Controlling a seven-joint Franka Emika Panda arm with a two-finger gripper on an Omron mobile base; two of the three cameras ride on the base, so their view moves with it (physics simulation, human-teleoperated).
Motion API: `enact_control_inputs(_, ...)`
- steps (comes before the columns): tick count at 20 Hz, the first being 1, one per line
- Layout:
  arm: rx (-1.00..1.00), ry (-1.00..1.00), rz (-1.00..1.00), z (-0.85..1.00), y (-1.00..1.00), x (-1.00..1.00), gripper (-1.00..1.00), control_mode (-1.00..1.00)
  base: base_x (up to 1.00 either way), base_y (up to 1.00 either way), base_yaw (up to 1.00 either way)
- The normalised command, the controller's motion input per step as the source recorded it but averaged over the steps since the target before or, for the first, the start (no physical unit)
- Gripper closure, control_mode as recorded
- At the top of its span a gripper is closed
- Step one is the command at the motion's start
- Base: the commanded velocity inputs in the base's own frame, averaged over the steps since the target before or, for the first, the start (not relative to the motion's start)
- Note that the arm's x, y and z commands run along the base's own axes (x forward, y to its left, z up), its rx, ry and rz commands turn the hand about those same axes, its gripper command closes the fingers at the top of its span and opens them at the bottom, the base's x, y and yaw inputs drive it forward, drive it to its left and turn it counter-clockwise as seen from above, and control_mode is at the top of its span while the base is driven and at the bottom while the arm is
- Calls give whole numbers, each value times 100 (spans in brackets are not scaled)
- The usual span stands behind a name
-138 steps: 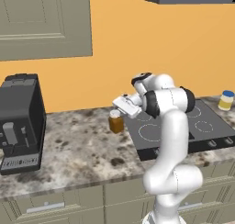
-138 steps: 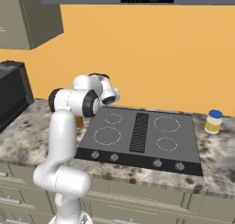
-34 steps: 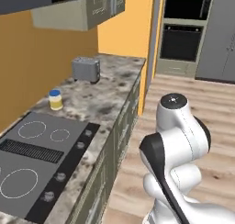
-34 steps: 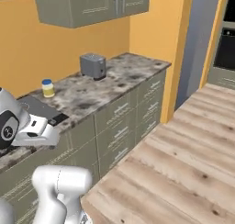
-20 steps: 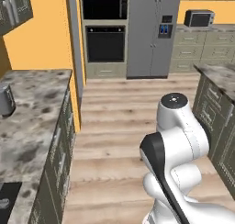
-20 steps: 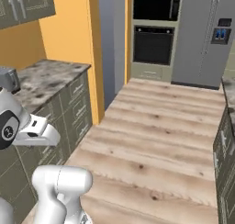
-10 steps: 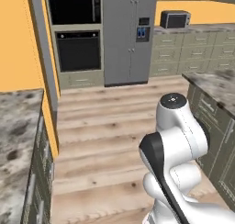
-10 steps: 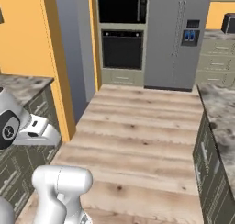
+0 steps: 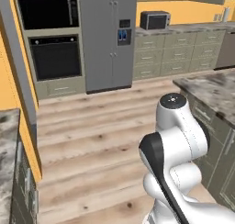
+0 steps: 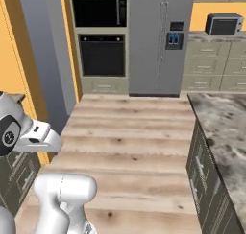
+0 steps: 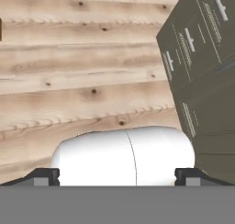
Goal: Collect the turmeric, mayonnaise, and shaker from the cabinet and place them next to the stove.
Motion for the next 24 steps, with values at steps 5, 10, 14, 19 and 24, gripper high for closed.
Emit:
enact_control_inputs(5, 0, 0, 0, 0, 0, 0, -100, 100, 87, -19, -25)
enact_control_inputs(10, 0, 0, 0, 0, 0, 0, -100, 100, 100, -7, -24)
enact_control_inputs(14, 0, 0, 0, 0, 0, 0, -100, 100, 100, 0, -22)
enact_control_inputs(19, 0, 0, 0, 0, 0, 0, -100, 100, 100, 0, -21)
enact_control_inputs(24, 0, 0, 0, 0, 0, 0, -100, 100, 100, 0, -20)
